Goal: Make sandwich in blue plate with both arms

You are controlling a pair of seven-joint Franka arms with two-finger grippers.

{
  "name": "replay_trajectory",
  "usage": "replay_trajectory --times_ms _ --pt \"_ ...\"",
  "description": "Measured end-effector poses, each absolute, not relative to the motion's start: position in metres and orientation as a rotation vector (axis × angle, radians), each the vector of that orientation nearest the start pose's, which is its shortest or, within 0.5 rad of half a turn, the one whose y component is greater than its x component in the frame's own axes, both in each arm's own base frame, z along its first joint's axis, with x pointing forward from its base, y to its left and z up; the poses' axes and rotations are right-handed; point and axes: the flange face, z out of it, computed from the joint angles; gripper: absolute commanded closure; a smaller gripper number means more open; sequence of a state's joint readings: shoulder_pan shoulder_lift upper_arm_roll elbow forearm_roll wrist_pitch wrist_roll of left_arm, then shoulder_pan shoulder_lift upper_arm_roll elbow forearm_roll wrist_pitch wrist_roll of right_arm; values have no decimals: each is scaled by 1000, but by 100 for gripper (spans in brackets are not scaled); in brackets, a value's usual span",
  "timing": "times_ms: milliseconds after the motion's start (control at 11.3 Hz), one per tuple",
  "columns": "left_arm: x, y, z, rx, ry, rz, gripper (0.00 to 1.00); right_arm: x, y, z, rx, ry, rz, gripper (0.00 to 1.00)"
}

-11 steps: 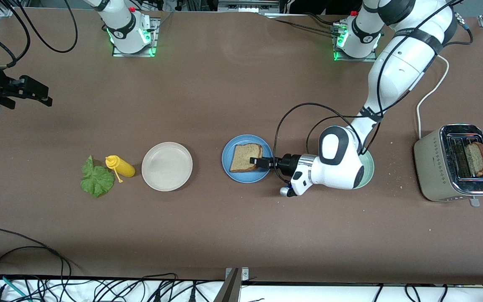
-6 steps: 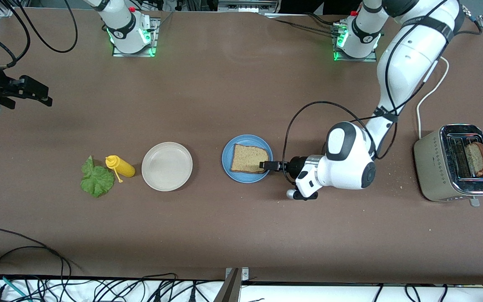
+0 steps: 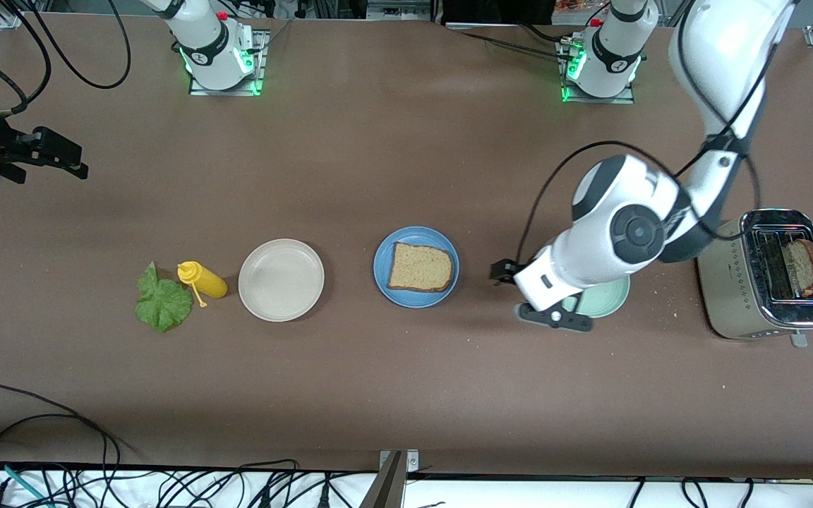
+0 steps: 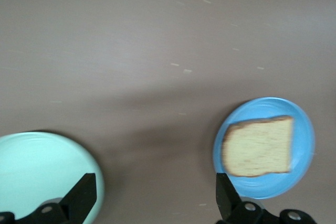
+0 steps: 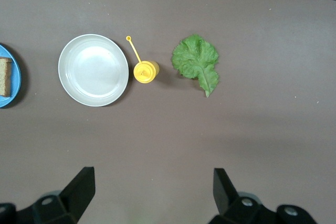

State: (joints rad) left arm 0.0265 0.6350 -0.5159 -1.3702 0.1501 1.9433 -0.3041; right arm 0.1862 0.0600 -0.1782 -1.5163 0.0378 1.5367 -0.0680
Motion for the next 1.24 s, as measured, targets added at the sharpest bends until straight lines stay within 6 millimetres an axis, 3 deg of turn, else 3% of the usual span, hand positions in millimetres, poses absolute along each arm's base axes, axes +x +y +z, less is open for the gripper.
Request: replay_trajectory --times_ms 266,443,620,797,1062,1239 --pt "671 -184 437 -3144 173 48 0 569 11 614 -3111 -117 59 0" --pt "662 -156 475 -3106 165 57 0 571 3 612 -3112 -95 63 0" --pt "647 -141 512 -3072 134 59 0 574 -16 607 -3115 -42 62 0" --pt "634 -139 538 -3051 124 48 0 577 -29 602 -3117 -7 63 0" --pt "609 -138 570 -3067 100 99 0 581 -31 601 -3119 -3 38 0" --pt "594 -128 592 -3122 51 144 0 587 -30 592 -3123 -2 43 0"
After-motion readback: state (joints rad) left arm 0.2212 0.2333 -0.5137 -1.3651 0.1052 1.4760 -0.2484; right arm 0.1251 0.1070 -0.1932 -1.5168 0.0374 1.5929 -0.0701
